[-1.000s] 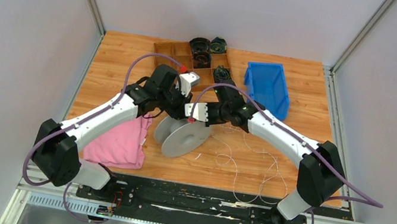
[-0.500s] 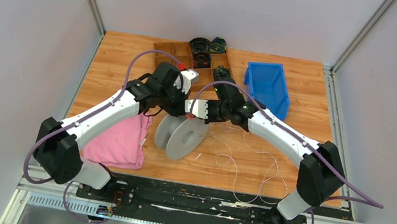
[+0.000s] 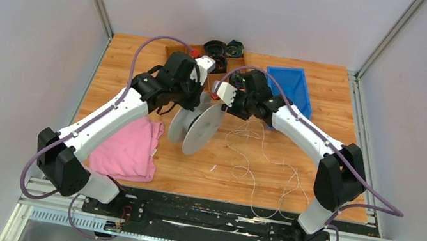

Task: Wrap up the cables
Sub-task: Wrap the cable around the cable reel.

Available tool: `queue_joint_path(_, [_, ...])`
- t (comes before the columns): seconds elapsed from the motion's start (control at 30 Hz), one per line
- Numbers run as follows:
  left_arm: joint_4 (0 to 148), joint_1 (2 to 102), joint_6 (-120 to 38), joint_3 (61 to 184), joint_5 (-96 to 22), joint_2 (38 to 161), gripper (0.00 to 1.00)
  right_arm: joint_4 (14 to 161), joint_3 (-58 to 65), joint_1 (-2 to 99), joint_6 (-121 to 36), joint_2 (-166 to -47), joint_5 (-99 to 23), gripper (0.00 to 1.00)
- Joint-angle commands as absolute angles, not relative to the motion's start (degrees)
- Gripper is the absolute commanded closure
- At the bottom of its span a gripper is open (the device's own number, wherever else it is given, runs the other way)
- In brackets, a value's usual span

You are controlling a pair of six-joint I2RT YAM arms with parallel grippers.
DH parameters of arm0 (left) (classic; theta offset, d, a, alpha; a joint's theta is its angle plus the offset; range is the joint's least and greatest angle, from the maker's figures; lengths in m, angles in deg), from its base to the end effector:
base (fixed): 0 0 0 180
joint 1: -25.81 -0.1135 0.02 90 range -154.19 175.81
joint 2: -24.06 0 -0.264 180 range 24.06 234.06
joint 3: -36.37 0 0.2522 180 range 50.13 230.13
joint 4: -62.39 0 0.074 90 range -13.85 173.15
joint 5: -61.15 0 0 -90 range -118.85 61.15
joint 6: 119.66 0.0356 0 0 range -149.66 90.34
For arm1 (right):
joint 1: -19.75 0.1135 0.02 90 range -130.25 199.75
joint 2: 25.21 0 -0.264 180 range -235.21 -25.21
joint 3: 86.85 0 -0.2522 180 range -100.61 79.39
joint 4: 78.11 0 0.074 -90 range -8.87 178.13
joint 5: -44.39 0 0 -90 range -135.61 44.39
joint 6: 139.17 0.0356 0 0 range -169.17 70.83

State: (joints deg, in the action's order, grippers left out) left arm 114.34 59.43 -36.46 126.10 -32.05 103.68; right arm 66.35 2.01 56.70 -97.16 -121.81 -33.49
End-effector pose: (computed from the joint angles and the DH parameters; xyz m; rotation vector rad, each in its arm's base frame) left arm 0.2507 -0.1690 0.3444 0.5704 2.2666 -0.4221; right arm 0.3020 0.2365 0.2804 -1.6126 1.5991 0.1403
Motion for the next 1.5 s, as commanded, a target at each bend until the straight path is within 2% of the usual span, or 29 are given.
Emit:
queue_joint_path(0.0, [115.5, 60.4, -32.7, 134.1, -27.0, 106.4, 1.0, 63.9, -1.3, 54.0, -91.6, -123.7, -32.0, 0.61])
queue_joint_path(0.27, [117.7, 61.6, -27.4, 137.1, -19.1, 108.5, 1.0, 60.2, -2.1, 51.6, -89.6, -124.4, -25.1, 0.55])
queue_joint_path(0.53, [117.7, 64.1, -23.9, 136.3, -11.9, 107.2, 1.0, 58.2, -2.1, 49.0, -88.6, -124.9, -21.2, 0.59])
queue_joint_path(0.77, [117.7, 64.7, -24.0, 136.3, -12.8, 107.2, 1.0, 57.6, -3.0, 48.2, -87.6, -126.2, -18.4, 0.68])
queue_joint_path(0.97, [116.6, 64.7, -25.5, 135.5, -15.4, 105.7, 1.0, 58.6, -2.3, 48.1, -84.5, -126.5, -14.4, 0.6])
queue_joint_path(1.13, [115.5, 64.6, -27.5, 134.8, -17.7, 103.7, 1.0, 61.8, -0.8, 47.3, -81.0, -126.5, -12.4, 0.59])
queue_joint_path(1.23, [115.3, 64.1, -29.2, 134.5, -20.1, 103.1, 1.0, 64.3, -0.2, 46.7, -78.6, -126.7, -11.7, 0.66])
queue_joint_path(1.33, [114.6, 62.6, -31.3, 134.6, -22.7, 102.7, 1.0, 67.0, 0.6, 45.7, -76.0, -126.5, -12.1, 0.82])
queue_joint_path(1.47, [113.6, 57.0, -36.4, 136.0, -29.4, 103.0, 1.0, 72.0, 3.6, 43.9, -71.9, -125.2, -12.7, 0.9])
